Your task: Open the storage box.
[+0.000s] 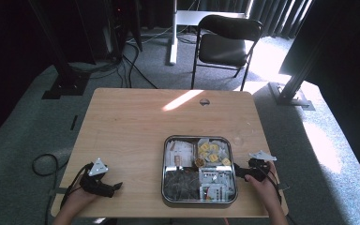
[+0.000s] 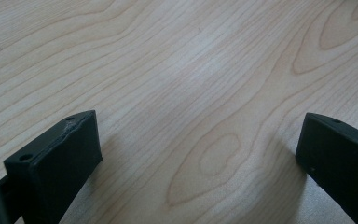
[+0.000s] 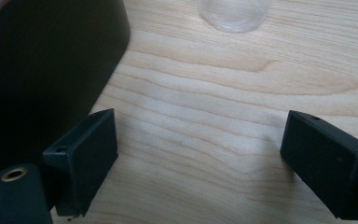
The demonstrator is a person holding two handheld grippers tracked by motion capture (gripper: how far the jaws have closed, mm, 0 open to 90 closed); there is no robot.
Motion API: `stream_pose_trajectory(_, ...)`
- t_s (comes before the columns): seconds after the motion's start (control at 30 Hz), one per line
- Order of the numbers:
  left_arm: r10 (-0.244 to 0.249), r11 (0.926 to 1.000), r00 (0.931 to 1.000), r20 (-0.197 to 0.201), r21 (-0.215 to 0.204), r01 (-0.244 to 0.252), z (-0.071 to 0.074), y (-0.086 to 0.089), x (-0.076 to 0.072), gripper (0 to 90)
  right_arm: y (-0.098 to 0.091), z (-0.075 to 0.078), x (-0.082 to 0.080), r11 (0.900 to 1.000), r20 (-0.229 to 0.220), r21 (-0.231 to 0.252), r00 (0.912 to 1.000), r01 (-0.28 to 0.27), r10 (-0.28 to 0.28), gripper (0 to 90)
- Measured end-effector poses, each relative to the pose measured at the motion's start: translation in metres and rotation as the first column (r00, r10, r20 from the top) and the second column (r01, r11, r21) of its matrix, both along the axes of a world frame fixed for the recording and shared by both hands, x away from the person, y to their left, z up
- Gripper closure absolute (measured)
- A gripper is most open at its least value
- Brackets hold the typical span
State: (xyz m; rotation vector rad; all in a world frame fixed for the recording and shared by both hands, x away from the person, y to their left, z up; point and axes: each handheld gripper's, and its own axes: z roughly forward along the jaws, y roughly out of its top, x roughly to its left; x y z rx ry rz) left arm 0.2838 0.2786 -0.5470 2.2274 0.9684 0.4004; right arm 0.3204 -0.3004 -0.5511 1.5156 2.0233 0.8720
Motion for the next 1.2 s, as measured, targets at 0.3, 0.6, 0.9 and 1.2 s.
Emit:
stream_pose_trajectory(0.3,0.022,0.9997,0.9997,-0.005,-0.002,-0.022,0.001,-0.001,0.003,1.3,0.000,0.000,0.000,1.0000,0.000,0.000,1.0000,0.000,0.000,10.3)
stream_pose_trajectory(0.6,0.012,0.9999,0.9999,-0.006,0.005,-0.012,0.001,-0.002,0.005,1.3,0.000,0.000,0.000,1.0000,0.000,0.000,1.0000,0.000,0.000,10.2)
stream_pose_trajectory(0.9,-0.018,0.9996,0.9998,-0.009,-0.022,0.017,0.003,-0.003,0.008,1.3,0.000,0.000,0.000,1.0000,-0.001,0.001,1.0000,0.000,0.000,10.2)
stream_pose_trajectory(1.2,-0.062,0.9972,0.9981,-0.004,-0.042,0.062,0.007,-0.022,0.008,1.3,0.000,0.000,0.000,1.0000,-0.001,0.000,1.0000,0.000,0.000,10.2)
